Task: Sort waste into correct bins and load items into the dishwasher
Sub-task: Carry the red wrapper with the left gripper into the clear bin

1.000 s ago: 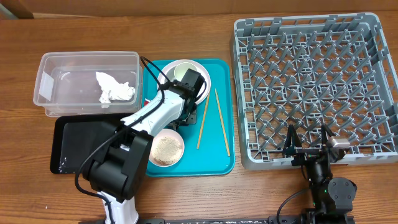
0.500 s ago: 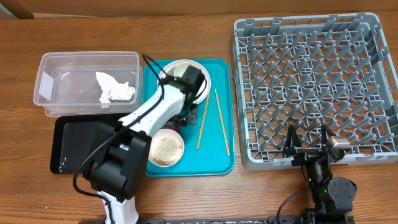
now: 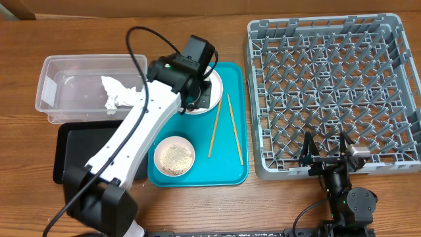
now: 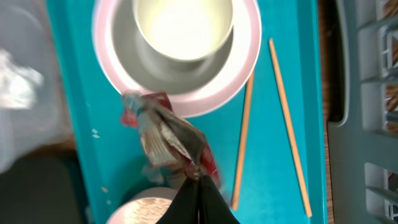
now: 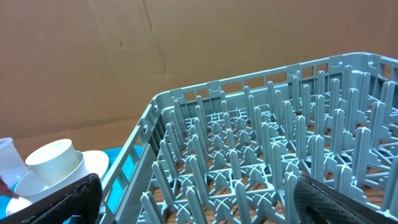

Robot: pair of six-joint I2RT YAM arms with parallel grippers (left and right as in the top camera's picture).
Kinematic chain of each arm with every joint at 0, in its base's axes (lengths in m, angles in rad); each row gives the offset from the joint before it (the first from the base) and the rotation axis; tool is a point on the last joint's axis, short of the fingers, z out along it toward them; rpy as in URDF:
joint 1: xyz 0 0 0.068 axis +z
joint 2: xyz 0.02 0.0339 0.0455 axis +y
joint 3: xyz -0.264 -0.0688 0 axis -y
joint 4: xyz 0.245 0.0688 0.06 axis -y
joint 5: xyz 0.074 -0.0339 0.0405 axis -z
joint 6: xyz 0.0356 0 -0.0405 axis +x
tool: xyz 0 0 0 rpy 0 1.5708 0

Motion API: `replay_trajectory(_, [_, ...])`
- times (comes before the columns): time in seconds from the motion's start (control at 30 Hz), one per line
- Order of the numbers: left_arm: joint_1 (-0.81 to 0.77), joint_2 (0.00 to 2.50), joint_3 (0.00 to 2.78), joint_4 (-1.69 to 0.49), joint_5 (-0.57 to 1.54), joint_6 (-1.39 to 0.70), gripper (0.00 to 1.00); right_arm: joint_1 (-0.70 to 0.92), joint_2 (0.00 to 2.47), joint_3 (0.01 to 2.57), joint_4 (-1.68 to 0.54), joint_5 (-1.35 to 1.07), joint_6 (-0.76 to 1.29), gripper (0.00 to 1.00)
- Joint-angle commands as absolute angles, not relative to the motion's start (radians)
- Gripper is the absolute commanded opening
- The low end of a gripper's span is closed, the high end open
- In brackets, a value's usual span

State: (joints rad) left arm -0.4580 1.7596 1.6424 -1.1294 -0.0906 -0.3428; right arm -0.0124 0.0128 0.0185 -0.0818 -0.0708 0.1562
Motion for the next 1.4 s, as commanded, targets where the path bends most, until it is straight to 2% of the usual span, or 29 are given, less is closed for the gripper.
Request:
replay_trajectory(0.0, [-0.436, 1.694, 1.696, -1.132, -0.210, -0.290, 0.04, -0.013, 0.003, 0.008, -0.077, -0.069, 0.149, 1.00])
replay_trajectory(0.3, [-0.421, 1.581, 1.751, -1.126, -0.645, -0.291, 0.04, -0.013, 0.003, 0.008, -0.077, -0.069, 0.149, 1.00])
replay_trajectory(0.43, [-0.402, 1.576, 1.749, -1.153, -0.762, -0.292, 0.04, -0.013, 0.003, 0.008, -0.077, -0.069, 0.149, 1.00])
replay_trajectory(0.67, [-0.303, 1.591, 1.733, -1.209, -0.755, -0.399, 0.04, -0.013, 0.003, 0.008, -0.077, -0.069, 0.149, 1.00])
replay_trajectory(1.0, [-0.131, 1.664, 1.693, -1.215, -0.553, -0.416, 0.04, -0.013, 0.003, 0.008, -0.077, -0.069, 0.149, 1.00])
replay_trajectory(1.37, [-0.064, 1.820, 1.667, -1.200, -0.501, -0.416, 0.04, -0.014, 0.003, 0.008, -0.077, -0.069, 0.149, 1.00])
